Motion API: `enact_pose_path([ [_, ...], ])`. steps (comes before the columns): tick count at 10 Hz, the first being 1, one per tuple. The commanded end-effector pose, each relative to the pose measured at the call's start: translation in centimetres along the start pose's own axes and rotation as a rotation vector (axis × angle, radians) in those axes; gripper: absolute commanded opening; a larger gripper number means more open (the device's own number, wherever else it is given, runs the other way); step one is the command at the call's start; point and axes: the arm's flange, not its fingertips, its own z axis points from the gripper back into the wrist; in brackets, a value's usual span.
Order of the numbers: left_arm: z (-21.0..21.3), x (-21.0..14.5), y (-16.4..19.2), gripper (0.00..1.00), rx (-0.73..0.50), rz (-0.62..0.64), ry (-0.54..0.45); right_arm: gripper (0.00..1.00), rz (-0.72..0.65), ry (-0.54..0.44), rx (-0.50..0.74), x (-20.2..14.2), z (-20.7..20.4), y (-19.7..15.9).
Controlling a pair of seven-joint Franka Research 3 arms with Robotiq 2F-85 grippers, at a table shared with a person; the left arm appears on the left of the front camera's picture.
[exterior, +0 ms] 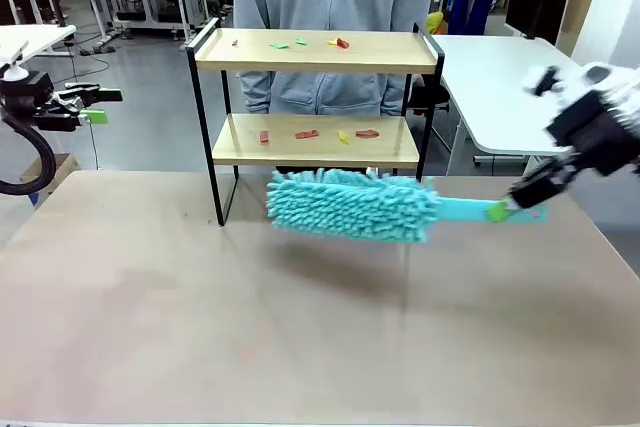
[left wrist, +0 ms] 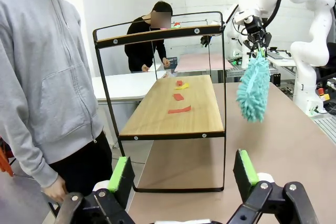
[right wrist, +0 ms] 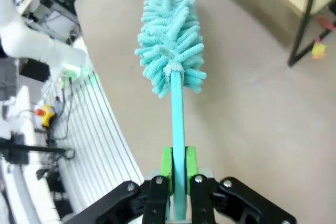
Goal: Clean the shelf.
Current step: Clean the specific section of the Shelf indicated by the human with the Duster.
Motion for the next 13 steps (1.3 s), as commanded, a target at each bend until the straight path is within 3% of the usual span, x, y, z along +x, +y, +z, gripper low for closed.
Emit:
enact_pose_path([
  [1, 0.0, 0.1, -0.2, 1.00, -0.003, -0.010, 0.002, 0.13, 0.101, 0.060, -0.011, -2.3, 4.7, -1.0],
  [5, 0.0, 0.1, -0.2, 1.00, -0.003, -0.010, 0.002, 0.13, 0.204, 0.206, 0.119, -7.0, 12.2, 0.0],
  [7, 0.0, 0.1, -0.2, 1.00, -0.003, -0.010, 0.002, 0.13, 0.184, 0.284, 0.090, -7.8, 12.9, 0.5],
  [8, 0.0, 0.1, -0.2, 1.00, -0.003, -0.010, 0.002, 0.13, 0.169, 0.294, 0.047, -7.8, 12.4, 0.4],
  [9, 0.0, 0.1, -0.2, 1.00, -0.003, -0.010, 0.002, 0.13, 0.161, 0.239, 0.112, -7.7, 12.5, 0.9],
  [13, 0.0, 0.1, -0.2, 1.00, -0.003, -0.010, 0.002, 0.13, 0.161, 0.239, 0.112, -7.7, 12.5, 0.9],
])
